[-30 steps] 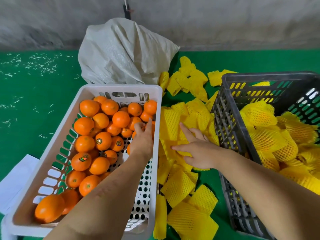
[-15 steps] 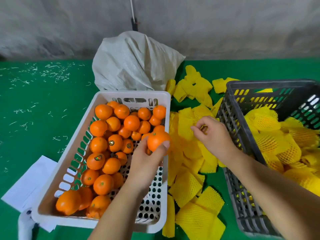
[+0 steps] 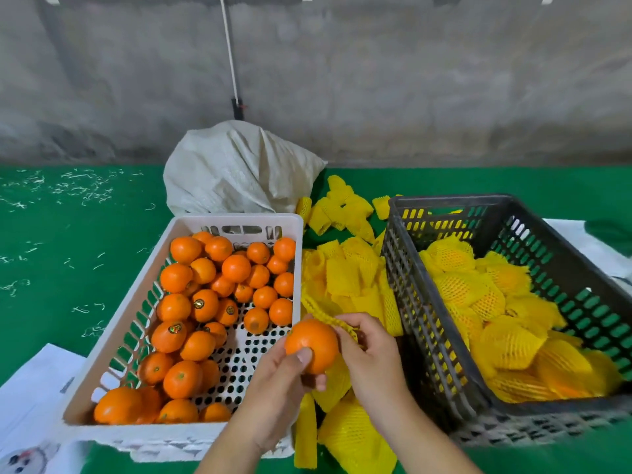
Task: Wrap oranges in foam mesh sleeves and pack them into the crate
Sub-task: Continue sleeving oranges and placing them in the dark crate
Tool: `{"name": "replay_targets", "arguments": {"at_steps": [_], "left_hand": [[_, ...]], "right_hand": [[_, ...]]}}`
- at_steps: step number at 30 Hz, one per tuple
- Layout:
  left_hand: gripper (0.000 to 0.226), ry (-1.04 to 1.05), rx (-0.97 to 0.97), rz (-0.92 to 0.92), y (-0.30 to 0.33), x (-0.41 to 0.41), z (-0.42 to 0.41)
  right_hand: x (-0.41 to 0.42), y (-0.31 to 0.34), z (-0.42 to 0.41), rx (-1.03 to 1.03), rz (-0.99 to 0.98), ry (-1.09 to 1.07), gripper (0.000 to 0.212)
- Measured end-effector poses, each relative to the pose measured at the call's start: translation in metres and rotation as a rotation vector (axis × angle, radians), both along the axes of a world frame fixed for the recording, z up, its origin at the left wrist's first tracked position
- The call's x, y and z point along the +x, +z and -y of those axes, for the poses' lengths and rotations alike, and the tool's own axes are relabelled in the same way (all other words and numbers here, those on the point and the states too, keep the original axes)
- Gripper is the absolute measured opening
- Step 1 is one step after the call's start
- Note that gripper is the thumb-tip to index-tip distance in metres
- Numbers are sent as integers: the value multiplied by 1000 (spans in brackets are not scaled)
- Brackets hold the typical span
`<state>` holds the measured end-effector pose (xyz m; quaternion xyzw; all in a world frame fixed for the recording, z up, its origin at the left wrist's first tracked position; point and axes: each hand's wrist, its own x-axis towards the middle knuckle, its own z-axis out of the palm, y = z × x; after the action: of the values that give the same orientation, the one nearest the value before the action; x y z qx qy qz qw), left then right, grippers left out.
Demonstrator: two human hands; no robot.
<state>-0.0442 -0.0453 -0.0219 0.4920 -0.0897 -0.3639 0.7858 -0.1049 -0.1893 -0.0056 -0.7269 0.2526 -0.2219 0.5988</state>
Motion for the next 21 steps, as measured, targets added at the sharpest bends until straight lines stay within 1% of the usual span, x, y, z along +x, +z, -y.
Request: {"name": "replay_targets", "arguments": {"at_steps": [3,5,7,9,11,14,16,18,20,21], "left_hand": [[117,-25,2,38,0,-1,-4],[113,-89,-12,51,0,-2,-8],[102,-159,-12,63,3,-2,-11],[92,-198,-12,83,5,-2,-12],[95,-218,-20,79,5,-1,-13],[99,-255,-21,95,3,-2,-15],[98,-233,-15,124,2,-4,-12],[98,-168,-12,132,0,-6,-9],[88,-121,-22,111,-3,-6,-8],[80,-122,-29,94,-3,-5,-9]], "right_hand": [[-11,1,-6,30,23,-25,17],[-15,1,-7,-36,10,-66,19],[-16,2,-10,-77,-39,-80,21],[-17,2,-14,-29,-81,-61,16],[-18,1,-15,4,-96,-62,12],[-19,1,-15,14,-82,-98,13],[-19,1,-13,31,-44,-127,13],[-22,0,-11,65,20,-131,12],[-26,0,-12,56,63,-107,12],[-28,-1,-12,10,51,-92,14]]}}
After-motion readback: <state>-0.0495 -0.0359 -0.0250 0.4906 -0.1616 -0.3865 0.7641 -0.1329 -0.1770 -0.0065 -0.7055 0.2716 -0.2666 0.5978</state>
